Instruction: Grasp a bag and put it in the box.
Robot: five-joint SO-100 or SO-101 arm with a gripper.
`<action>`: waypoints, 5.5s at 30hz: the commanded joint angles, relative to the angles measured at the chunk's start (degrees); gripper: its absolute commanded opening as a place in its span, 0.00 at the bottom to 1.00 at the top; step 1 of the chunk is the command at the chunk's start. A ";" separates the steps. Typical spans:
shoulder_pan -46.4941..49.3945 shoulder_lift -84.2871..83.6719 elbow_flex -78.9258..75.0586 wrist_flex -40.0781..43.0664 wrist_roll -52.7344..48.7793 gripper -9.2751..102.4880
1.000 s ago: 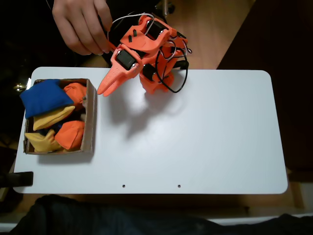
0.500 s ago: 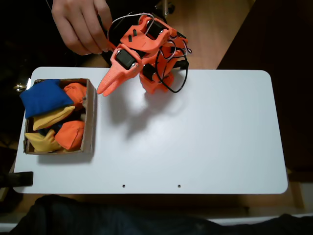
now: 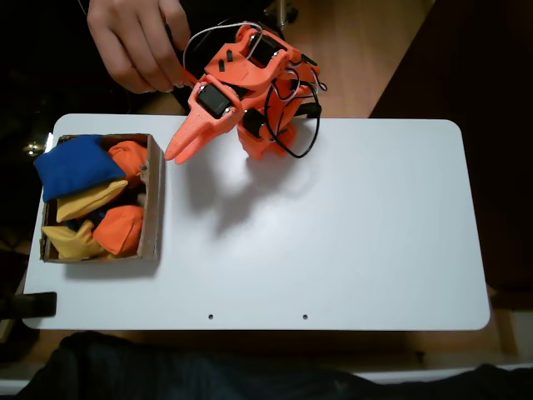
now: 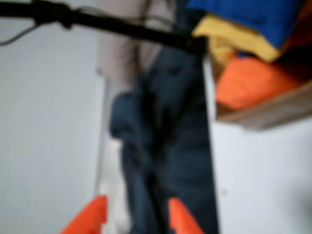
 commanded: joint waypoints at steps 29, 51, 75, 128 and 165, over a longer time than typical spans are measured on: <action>1.41 -0.26 0.09 -0.53 0.18 0.30; 1.41 -0.26 0.53 -0.70 0.26 0.30; 0.62 -0.26 1.32 -1.05 0.44 0.30; -32.08 -2.20 15.12 -3.25 12.74 0.10; -43.95 -2.02 26.02 3.25 15.21 0.08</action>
